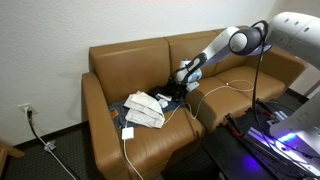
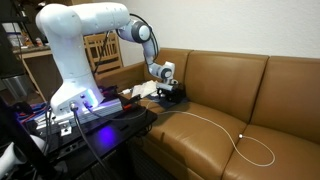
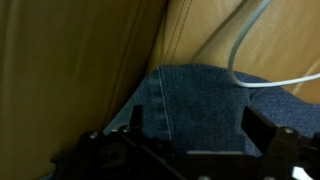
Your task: Move the pair of jeans to the left
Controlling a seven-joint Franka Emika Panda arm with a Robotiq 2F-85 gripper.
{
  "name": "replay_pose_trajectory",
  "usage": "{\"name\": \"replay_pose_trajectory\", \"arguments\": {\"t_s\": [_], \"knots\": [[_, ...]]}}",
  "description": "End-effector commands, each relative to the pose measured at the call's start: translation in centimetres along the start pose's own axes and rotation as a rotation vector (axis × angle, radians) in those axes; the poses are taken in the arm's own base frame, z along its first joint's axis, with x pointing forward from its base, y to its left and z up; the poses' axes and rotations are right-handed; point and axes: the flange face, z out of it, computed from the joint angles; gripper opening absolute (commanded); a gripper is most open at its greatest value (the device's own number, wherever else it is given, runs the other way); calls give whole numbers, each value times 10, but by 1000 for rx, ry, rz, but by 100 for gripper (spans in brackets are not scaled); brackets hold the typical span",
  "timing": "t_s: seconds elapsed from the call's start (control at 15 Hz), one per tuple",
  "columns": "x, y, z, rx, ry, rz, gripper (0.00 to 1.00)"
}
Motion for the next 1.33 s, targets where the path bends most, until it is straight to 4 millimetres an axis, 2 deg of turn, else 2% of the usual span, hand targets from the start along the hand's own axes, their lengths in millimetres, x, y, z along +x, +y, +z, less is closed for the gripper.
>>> {"name": "replay_pose_trajectory", "arguments": {"t_s": [0.0, 0.2, 0.33, 0.47, 0.87, 1.07, 1.27], "knots": [[-11, 24, 0, 58, 64, 72, 100], [-21, 37, 3, 89, 118, 110, 100], [-28, 39, 7, 121, 130, 119, 100], [-22, 40, 3, 91, 102, 117, 100], [-26, 43, 4, 98, 102, 127, 100], [-36, 40, 15, 107, 113, 125, 100], [-43, 26, 25, 164, 105, 111, 100]]}}
